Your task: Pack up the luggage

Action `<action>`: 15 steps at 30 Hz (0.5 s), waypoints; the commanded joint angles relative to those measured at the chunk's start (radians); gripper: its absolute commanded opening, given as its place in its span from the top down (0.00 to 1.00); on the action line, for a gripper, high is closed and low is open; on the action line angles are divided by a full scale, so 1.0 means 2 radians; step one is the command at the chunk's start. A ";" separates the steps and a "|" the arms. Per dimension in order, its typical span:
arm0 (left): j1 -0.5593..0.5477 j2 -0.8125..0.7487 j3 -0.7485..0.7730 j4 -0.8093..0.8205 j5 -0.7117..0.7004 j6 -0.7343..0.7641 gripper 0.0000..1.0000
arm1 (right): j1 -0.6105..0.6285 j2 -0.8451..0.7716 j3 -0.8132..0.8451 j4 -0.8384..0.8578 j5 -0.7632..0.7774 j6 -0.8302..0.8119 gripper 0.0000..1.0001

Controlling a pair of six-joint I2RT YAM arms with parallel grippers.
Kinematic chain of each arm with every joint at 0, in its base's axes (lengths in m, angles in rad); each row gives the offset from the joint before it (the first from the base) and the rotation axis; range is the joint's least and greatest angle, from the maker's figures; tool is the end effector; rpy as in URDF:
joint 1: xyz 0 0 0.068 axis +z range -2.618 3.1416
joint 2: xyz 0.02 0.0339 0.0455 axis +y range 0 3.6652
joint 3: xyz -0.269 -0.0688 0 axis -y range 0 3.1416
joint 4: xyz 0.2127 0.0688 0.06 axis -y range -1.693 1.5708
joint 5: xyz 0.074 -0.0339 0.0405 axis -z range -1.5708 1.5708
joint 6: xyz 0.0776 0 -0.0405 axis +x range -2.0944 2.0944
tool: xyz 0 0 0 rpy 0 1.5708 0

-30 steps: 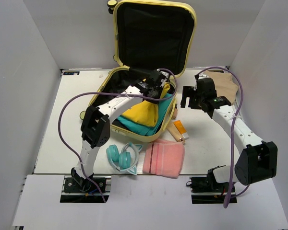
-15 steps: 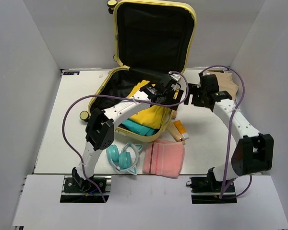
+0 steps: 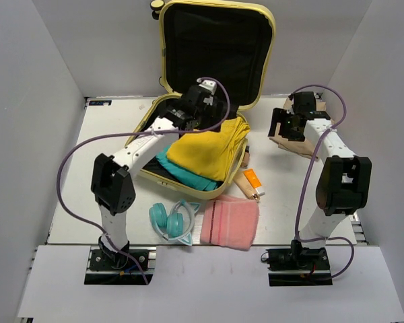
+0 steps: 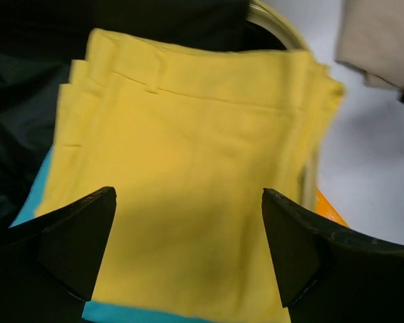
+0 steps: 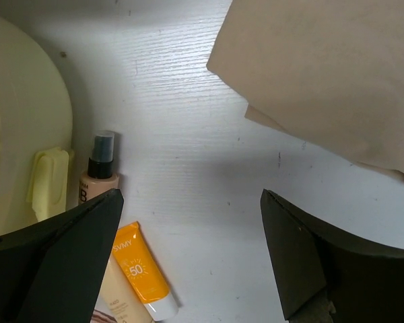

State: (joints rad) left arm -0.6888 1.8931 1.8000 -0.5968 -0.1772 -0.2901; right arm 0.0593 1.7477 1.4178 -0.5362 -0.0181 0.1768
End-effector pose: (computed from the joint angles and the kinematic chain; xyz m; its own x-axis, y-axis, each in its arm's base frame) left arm 0.3473 -0.2682 0.3129 -0.6198 0.1455 -0.7712 0.3584 0.9267 -0.1131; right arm 0.3854 0.0243 0.2507 -0.7611 0.1310 -0.6353 0.0639 0.9898 0.1275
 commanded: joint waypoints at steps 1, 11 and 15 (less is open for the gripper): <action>0.031 0.050 0.051 -0.001 0.012 0.019 0.01 | -0.003 -0.006 0.018 0.001 -0.035 -0.019 0.12; 0.062 0.171 0.079 -0.027 0.091 0.025 0.02 | -0.015 0.024 0.027 -0.010 -0.020 -0.021 0.13; 0.074 0.202 0.102 -0.107 0.012 0.011 0.16 | -0.023 0.024 0.024 -0.008 -0.012 -0.019 0.13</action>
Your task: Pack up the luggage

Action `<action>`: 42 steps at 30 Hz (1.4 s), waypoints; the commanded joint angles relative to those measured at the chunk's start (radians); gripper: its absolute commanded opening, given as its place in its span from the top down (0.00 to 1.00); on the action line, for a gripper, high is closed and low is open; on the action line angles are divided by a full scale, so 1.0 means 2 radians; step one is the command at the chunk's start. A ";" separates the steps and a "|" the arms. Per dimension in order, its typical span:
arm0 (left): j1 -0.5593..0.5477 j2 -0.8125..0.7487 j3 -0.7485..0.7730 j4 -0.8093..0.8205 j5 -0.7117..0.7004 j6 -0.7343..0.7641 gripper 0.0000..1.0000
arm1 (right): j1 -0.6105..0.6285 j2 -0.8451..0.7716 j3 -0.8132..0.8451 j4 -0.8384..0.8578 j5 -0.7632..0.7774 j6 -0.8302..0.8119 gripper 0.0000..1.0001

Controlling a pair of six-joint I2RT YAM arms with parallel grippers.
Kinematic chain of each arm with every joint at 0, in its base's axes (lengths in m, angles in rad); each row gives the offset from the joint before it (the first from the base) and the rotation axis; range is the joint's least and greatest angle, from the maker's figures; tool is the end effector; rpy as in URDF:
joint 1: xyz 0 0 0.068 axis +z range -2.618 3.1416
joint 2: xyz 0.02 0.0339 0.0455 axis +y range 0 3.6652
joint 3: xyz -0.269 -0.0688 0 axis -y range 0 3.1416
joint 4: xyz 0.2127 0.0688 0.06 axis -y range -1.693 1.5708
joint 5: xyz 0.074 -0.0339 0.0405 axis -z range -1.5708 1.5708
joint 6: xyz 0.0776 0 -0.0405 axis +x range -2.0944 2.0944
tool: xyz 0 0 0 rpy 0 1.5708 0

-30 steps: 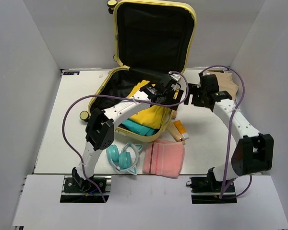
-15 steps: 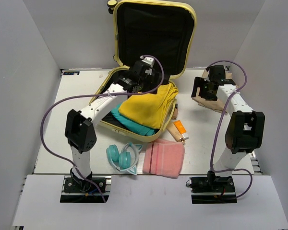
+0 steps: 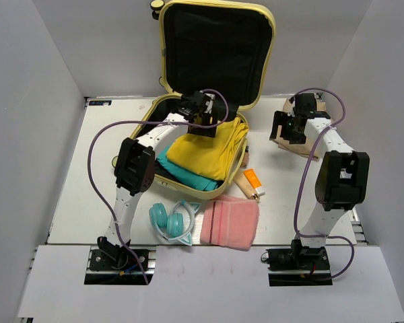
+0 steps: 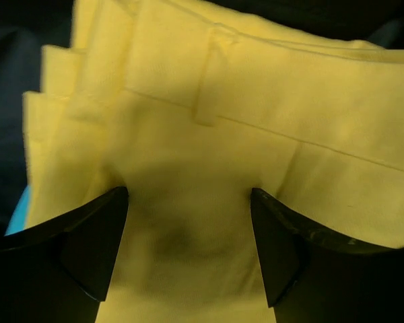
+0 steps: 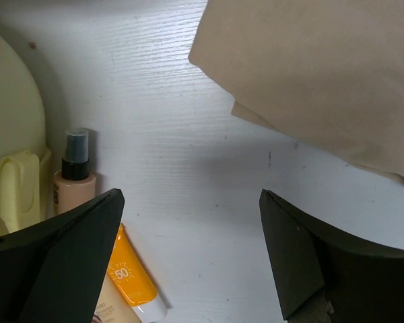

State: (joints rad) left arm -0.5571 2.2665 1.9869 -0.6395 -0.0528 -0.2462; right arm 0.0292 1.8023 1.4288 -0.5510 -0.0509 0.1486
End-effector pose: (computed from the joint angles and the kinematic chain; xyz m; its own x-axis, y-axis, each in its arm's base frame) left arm 0.4311 -0.2637 0.1985 -0.7765 0.1970 -0.5985 0.3212 0.9409 -0.1071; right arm 0.3926 0.0154 0.2326 -0.7980 0.1246 -0.5896 0.0590 0.9898 0.1293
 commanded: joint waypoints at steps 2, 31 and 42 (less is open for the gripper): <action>0.010 0.013 -0.002 -0.098 -0.116 -0.012 0.18 | -0.007 -0.003 0.017 0.001 0.007 -0.001 0.13; -0.067 -0.103 -0.017 -0.013 0.026 0.021 0.52 | -0.033 0.100 0.119 -0.016 -0.007 0.011 0.13; -0.074 -0.012 -0.030 0.024 0.097 -0.031 0.63 | -0.043 0.221 0.230 -0.060 0.103 -0.007 0.13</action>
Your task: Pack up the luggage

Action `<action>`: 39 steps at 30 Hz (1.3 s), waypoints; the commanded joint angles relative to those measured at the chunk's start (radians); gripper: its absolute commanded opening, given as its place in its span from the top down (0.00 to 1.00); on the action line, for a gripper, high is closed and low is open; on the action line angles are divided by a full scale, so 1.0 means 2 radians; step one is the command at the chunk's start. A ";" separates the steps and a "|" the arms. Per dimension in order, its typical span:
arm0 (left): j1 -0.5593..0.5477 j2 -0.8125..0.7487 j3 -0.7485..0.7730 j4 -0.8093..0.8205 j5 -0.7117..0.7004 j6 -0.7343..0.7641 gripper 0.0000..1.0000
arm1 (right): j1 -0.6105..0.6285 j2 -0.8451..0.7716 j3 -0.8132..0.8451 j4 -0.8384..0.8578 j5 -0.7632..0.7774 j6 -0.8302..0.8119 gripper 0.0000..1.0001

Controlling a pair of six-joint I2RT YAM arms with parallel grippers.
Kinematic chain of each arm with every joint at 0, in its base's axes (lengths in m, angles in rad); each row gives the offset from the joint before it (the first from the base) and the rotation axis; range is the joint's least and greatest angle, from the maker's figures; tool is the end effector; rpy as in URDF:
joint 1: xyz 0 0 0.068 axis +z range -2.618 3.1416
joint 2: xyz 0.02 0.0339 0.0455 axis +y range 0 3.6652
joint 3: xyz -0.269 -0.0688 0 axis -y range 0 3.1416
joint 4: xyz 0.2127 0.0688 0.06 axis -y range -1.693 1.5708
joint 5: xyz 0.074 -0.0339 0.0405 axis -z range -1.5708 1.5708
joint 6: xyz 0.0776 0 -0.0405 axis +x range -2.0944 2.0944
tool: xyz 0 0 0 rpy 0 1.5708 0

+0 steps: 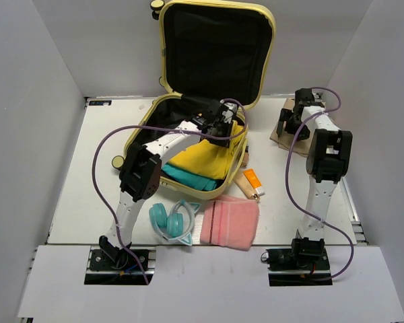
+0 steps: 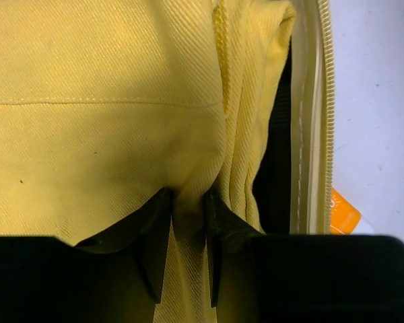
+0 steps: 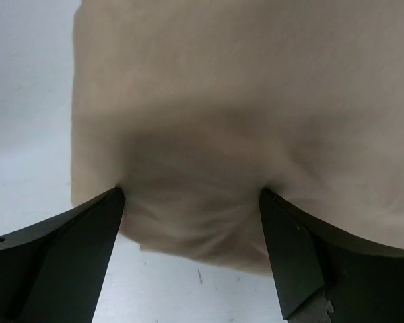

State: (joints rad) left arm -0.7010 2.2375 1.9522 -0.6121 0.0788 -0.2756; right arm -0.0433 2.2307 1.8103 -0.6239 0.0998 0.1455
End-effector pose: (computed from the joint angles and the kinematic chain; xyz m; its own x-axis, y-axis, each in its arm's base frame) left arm 0.3795 -0.3283 0.2043 -0.7600 0.2865 -0.5834 0.4923 0.8398 -0.2289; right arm 0.4788 -0.0285 0.1633 -0.8411 0.1808 -0.5097 0.2173 0.9760 -0.0124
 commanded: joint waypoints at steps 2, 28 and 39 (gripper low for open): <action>-0.003 -0.001 -0.017 0.005 0.030 -0.015 0.63 | -0.008 0.013 0.036 -0.032 0.018 -0.007 0.13; -0.031 -0.142 0.017 -0.077 0.034 0.091 0.00 | 0.013 -0.500 -0.536 0.066 -0.101 0.115 0.19; -0.106 -0.014 0.061 0.053 0.067 0.034 0.00 | -0.007 -0.536 -0.422 -0.032 0.062 0.192 0.11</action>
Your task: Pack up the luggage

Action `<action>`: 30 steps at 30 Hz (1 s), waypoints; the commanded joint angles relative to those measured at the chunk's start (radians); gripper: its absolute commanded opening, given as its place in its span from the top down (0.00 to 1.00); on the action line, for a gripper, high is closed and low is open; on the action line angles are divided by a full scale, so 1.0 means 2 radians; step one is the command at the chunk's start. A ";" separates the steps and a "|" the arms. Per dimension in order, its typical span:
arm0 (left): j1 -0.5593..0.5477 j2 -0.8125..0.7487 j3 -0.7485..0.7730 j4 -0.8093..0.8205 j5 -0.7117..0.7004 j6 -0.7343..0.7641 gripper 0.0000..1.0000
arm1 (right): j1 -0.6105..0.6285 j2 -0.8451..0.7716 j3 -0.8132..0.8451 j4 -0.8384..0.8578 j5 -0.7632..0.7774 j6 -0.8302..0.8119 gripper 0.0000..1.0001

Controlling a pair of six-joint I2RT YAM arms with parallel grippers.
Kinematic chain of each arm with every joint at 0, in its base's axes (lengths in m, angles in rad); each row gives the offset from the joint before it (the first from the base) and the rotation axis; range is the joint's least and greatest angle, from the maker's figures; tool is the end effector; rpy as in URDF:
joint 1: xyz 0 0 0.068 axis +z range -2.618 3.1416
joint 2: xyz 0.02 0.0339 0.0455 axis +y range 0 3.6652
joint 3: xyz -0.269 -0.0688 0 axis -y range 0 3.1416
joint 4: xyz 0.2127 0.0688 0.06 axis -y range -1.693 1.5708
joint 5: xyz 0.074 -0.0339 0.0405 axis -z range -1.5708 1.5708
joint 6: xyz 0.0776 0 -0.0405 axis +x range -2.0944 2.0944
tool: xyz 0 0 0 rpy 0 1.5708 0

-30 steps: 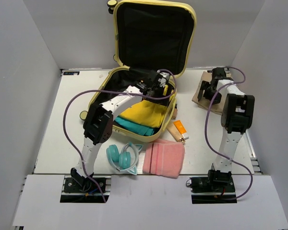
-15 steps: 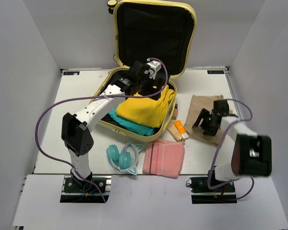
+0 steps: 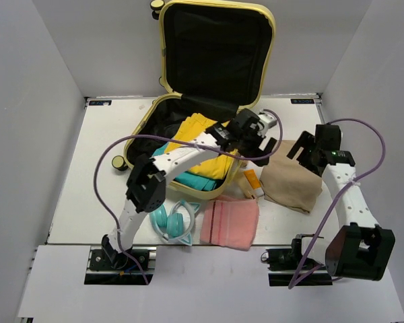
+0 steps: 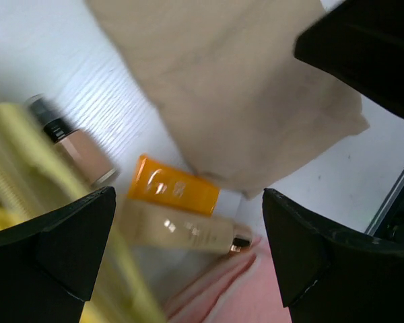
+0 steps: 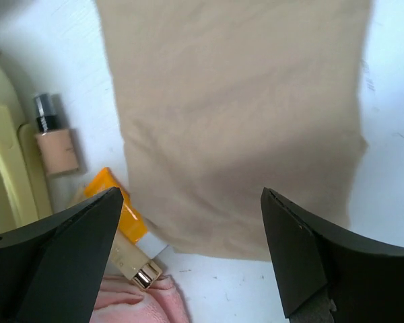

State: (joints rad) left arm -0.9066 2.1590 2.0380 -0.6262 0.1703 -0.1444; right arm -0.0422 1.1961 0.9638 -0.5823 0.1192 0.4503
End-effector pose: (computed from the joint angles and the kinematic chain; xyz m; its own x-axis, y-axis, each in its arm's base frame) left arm 0.2966 -0.4003 0.2689 -0.5373 0.4562 -0.7094 0.7835 0.5813 -0.2195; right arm 0.2454 -0.0196 0.2634 -0.6006 0.4579 -0.6554 0.4274 0.8767 0.2208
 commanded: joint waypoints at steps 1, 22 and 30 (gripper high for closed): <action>-0.004 0.034 0.026 0.070 0.024 -0.050 0.00 | -0.010 -0.034 -0.001 -0.057 0.059 0.044 0.11; -0.041 0.220 0.105 0.223 -0.168 -0.080 0.00 | -0.016 -0.158 -0.075 -0.065 0.171 0.059 0.11; -0.043 0.242 0.105 0.222 -0.152 -0.100 0.04 | -0.017 -0.140 -0.085 -0.052 0.175 0.059 0.11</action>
State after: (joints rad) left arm -0.9966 2.6362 2.2318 -0.1738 -0.1387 -0.3233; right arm -0.0711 0.9070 0.8062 -0.7227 0.4362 0.5663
